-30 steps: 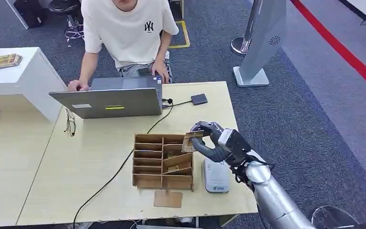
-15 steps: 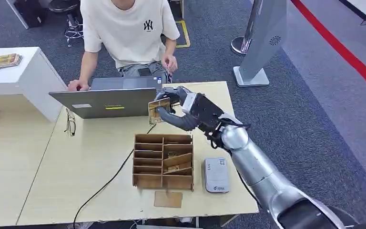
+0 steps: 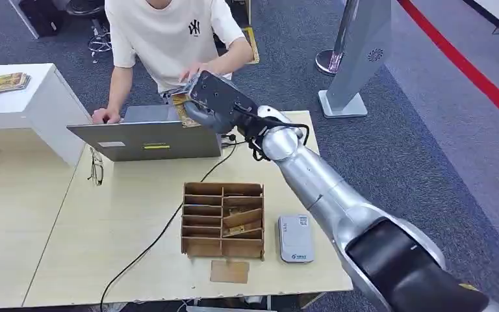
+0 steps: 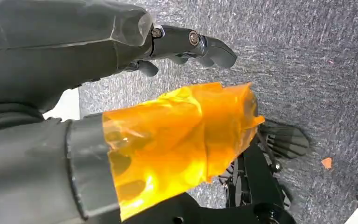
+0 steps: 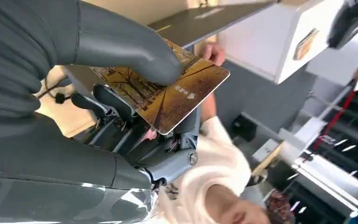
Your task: Pass the card to the sensor for recognition and then transmit it.
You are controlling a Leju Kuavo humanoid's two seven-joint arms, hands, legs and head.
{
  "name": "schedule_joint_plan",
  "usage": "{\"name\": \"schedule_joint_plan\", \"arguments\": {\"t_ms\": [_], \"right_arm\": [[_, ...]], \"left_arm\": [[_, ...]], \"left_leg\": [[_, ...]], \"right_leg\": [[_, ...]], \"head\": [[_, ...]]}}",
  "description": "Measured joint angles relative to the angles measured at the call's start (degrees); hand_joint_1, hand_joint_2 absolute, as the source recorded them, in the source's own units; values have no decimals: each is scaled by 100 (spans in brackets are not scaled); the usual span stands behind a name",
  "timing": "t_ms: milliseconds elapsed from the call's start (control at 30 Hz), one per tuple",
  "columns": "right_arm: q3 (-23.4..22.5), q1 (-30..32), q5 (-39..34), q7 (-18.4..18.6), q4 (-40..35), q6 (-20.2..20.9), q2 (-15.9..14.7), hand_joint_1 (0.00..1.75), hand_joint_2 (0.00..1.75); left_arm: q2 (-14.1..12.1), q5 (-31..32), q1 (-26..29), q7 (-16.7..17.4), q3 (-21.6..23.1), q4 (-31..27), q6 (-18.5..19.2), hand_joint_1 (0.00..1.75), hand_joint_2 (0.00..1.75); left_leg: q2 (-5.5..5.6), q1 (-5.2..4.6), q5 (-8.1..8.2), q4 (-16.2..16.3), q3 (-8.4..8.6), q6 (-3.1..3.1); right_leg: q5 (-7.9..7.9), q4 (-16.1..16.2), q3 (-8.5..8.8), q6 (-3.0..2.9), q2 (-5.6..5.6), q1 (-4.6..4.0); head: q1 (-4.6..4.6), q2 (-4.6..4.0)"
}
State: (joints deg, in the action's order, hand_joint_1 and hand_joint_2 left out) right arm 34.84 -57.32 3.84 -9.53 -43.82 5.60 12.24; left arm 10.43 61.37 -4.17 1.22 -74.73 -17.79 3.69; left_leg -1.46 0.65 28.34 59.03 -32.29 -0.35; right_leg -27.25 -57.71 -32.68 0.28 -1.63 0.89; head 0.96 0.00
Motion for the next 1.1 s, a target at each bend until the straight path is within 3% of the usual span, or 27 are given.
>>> {"name": "schedule_joint_plan", "arguments": {"t_ms": [200, 333, 900, 1100], "right_arm": [[15, -345, 361, 214, 928, -527, 188, 175, 175], [15, -451, 387, 236, 1240, -604, 234, 175, 175], [18, -521, 396, 238, 1553, -630, 278, 175, 175], [18, -529, 732, 400, 1723, -1151, 276, 175, 175]], "left_arm": [[-74, 37, -53, 109, 122, 105, -31, 0, 0], [-83, 44, -112, 109, 170, 129, -46, 0, 0], [-127, 46, -135, 111, 210, 190, -46, 0, 0], [-129, 81, -133, 160, 234, 193, -57, 0, 0]], "left_leg": [[1, -1, 0, 2, -1, 0], [0, -1, 0, 2, 0, 0], [-1, 0, 0, 2, -1, 0], [-1, 0, 0, 3, 0, 0]], "right_leg": [[0, 0, 0, 0, 0, 0], [0, 1, 0, 0, 0, 1], [0, 0, -2, 0, 1, 0], [0, 1, -3, 0, 1, 0]], "head": [[2, 0], [2, 0], [0, 0], [0, 0]]}}
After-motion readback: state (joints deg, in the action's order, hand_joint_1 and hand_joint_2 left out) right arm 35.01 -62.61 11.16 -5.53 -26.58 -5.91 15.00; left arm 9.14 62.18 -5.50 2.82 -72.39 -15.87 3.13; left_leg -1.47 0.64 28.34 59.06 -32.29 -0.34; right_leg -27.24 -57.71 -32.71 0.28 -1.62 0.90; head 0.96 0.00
